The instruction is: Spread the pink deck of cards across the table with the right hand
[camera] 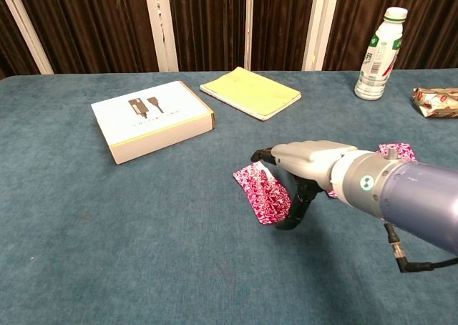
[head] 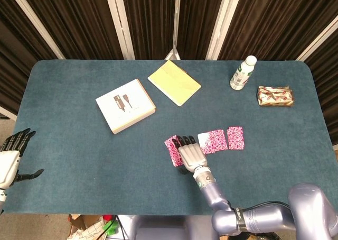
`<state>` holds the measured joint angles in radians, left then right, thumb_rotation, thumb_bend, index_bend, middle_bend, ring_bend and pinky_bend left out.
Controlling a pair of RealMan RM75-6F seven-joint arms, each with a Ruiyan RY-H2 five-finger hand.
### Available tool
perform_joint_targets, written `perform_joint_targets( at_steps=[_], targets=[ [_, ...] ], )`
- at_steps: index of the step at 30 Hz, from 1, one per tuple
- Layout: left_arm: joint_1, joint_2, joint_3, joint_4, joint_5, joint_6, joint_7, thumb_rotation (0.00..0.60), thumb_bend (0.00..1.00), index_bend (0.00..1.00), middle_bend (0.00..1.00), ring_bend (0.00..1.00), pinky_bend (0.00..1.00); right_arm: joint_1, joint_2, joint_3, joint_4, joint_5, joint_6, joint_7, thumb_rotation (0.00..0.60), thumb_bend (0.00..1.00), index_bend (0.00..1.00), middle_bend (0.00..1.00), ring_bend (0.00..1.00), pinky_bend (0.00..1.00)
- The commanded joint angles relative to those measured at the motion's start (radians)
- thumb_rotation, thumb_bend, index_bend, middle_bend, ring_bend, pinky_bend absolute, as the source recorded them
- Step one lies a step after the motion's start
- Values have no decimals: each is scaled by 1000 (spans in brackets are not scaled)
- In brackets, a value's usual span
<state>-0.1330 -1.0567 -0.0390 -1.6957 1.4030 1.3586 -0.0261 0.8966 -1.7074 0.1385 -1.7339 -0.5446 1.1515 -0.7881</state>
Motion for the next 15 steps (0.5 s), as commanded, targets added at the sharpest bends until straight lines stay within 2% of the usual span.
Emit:
perform_joint_targets(
  at_steps=[1,7,11,15],
  targets=[
    [1,1,-1,1,-1,3,-1,600,0,0,0,0,0,-12,27,-20,-35,-20,25,-13,600,242,0,0,0,0],
    [7,0,-3,7,1,16,-3,600,0,0,0,0,0,-74,156,-100,-120,-152,122,-16,600,242,0,0,0,0],
    [11,-4,-2,13,7,27,4,600,0,0,0,0,0,-161,277,-183,-156,-313,231,39,600,242,0,0,0,0],
    [14,-13,0,21,16,39,23,600,0,0,0,0,0,-280,381,-276,-155,-508,358,172,600,243,0,0,0,0]
  ],
)
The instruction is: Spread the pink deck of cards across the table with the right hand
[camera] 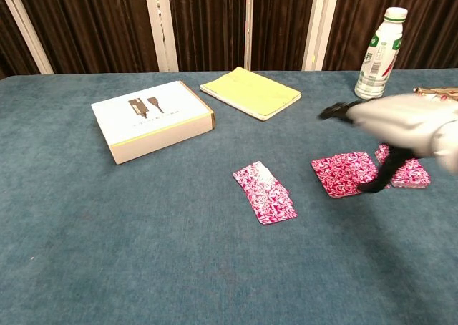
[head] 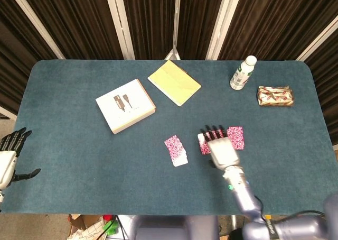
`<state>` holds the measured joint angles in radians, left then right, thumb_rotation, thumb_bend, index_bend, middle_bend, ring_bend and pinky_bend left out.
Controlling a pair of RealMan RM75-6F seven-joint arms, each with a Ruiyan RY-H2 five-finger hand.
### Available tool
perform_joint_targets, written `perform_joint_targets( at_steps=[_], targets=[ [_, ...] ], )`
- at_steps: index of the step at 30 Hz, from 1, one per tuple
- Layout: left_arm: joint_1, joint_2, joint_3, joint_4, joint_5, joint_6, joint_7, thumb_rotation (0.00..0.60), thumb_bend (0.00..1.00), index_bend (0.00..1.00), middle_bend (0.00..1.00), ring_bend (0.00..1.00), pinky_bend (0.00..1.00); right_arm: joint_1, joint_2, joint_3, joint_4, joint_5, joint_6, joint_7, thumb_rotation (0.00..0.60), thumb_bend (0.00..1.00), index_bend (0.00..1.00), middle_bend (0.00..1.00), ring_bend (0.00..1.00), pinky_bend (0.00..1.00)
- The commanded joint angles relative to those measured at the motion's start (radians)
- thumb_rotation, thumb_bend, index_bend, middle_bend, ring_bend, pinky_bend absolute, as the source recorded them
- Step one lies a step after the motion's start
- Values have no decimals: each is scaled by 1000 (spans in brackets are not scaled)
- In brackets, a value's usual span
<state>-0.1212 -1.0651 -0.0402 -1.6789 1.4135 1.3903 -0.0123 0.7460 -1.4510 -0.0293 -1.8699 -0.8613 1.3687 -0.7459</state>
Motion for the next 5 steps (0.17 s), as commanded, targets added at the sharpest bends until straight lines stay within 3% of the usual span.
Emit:
perform_joint_targets(
  at_steps=[1,5],
  targets=[
    [4,-9,1,6,10,15,18,600,0,0,0,0,0,-168,154,-137,-7,-247,180,171,600,243,0,0,0,0],
    [12,-20,1,8,19,39,38,600,0,0,0,0,0,-295,221,-203,85,-383,332,287,600,243,0,0,0,0]
  ],
)
